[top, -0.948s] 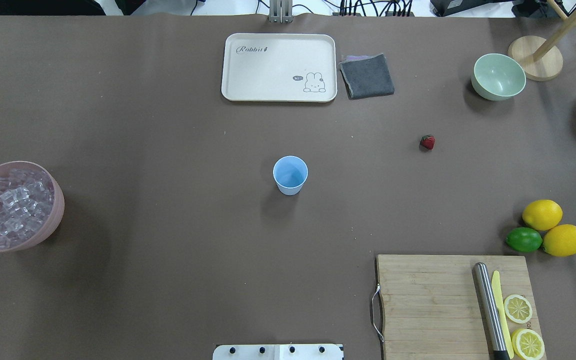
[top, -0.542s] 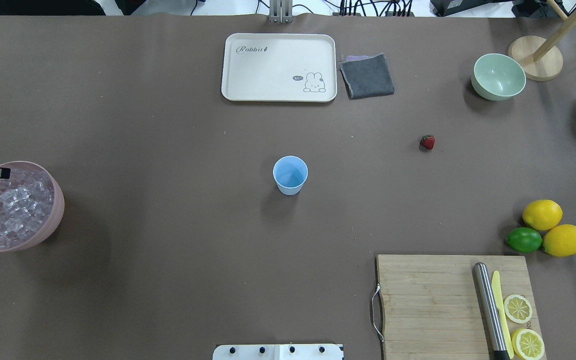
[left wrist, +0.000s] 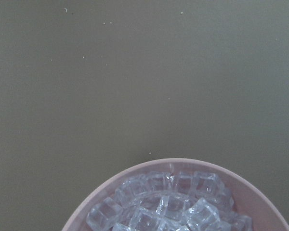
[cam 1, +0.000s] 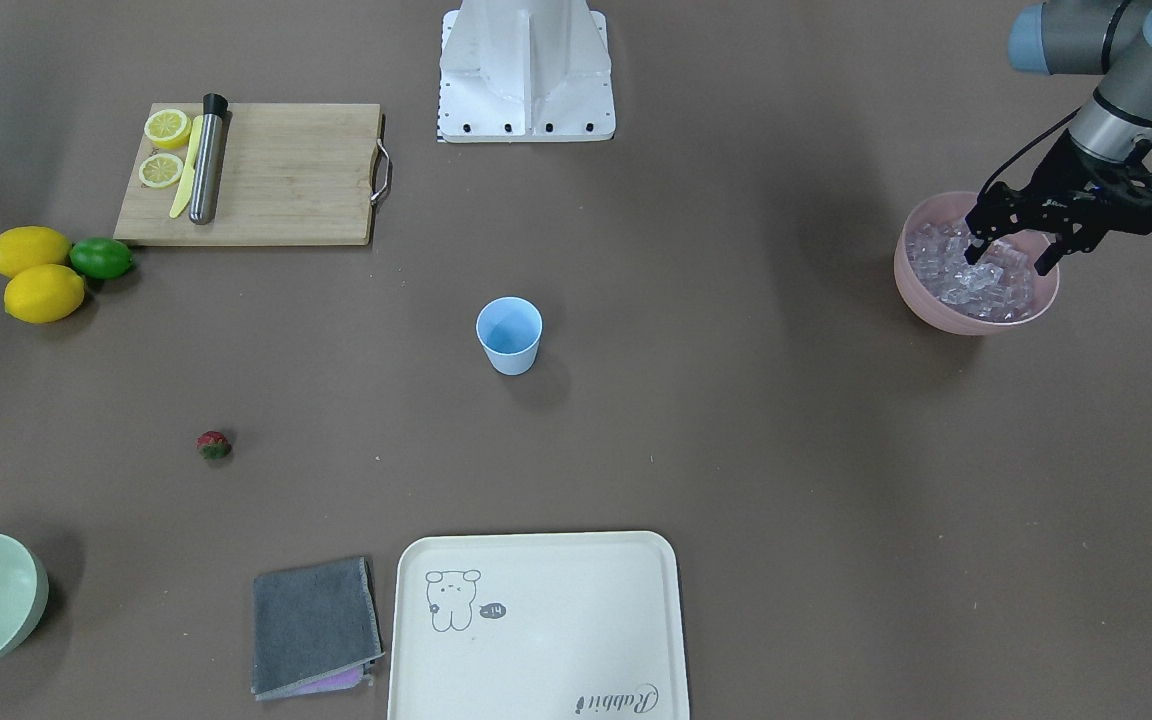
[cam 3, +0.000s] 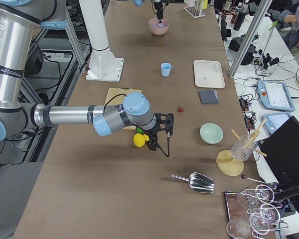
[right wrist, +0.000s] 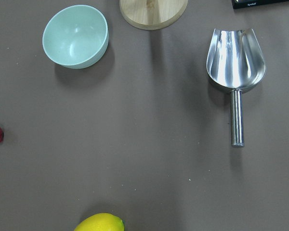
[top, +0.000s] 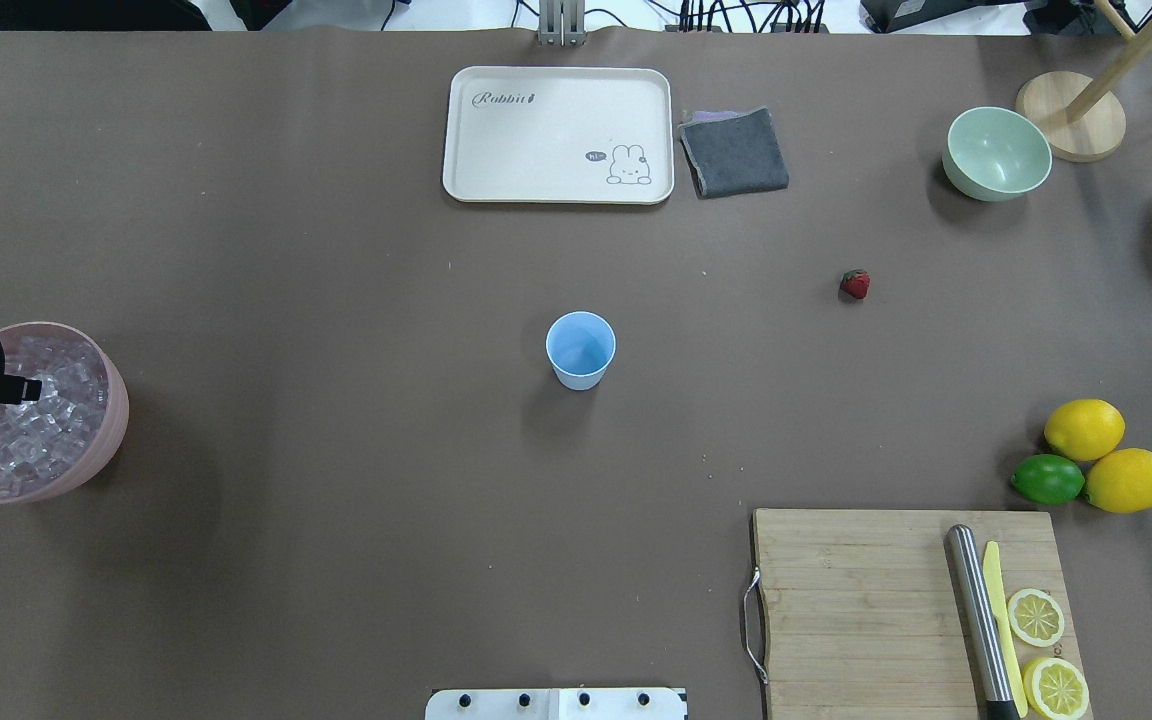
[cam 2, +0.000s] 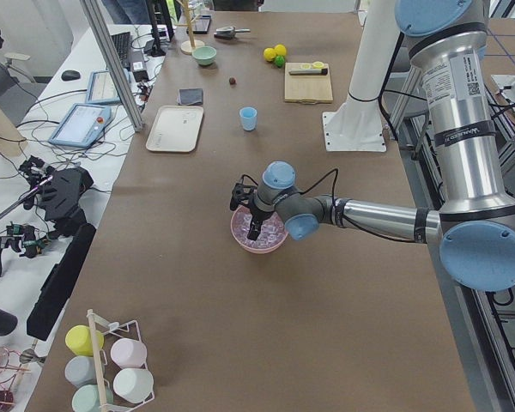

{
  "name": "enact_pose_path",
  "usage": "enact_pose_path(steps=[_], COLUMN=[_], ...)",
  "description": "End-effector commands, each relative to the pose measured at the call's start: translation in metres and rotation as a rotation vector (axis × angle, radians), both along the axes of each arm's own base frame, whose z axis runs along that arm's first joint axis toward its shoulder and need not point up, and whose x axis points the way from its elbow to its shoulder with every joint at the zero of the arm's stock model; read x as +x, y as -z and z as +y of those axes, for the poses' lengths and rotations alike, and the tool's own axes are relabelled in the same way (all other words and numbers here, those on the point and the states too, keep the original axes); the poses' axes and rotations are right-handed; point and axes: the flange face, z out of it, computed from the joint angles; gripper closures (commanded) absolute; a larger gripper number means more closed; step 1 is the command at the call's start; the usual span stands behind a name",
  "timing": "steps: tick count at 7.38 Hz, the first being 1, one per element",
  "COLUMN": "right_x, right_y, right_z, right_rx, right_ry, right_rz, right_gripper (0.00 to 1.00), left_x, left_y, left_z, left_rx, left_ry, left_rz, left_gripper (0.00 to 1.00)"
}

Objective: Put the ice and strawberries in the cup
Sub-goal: 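Lower the left gripper into the pink bowl and grasp an ice cube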

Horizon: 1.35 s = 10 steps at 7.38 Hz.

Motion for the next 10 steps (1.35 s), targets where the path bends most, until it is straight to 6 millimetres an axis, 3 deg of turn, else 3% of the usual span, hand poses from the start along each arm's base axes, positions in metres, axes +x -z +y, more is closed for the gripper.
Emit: enact_pose_path(steps=[1, 5, 10], right_x=[0.000, 0.000, 0.000], right_y=[-0.001, -0.002, -0.002], right_z=[0.000, -0.002, -0.003], right_rx=[0.000, -0.001, 0.001], right_ry=[0.002, -0.002, -0.002], right_rz=[0.002, 0.010, 0.012], right_gripper=[0.00, 0.00, 0.00], left_x=[0.006, 0.020, 0.027], left_y=[-0.003, 0.008, 0.001], left_z=[0.002, -0.017, -0.009], left_rx=[-0.004, 0.020, 0.017], left_ry=[0.006, 0.010, -0.016], left_rz=[-0.011, 0.008, 0.006], left_gripper=[0.02, 0.03, 0.04])
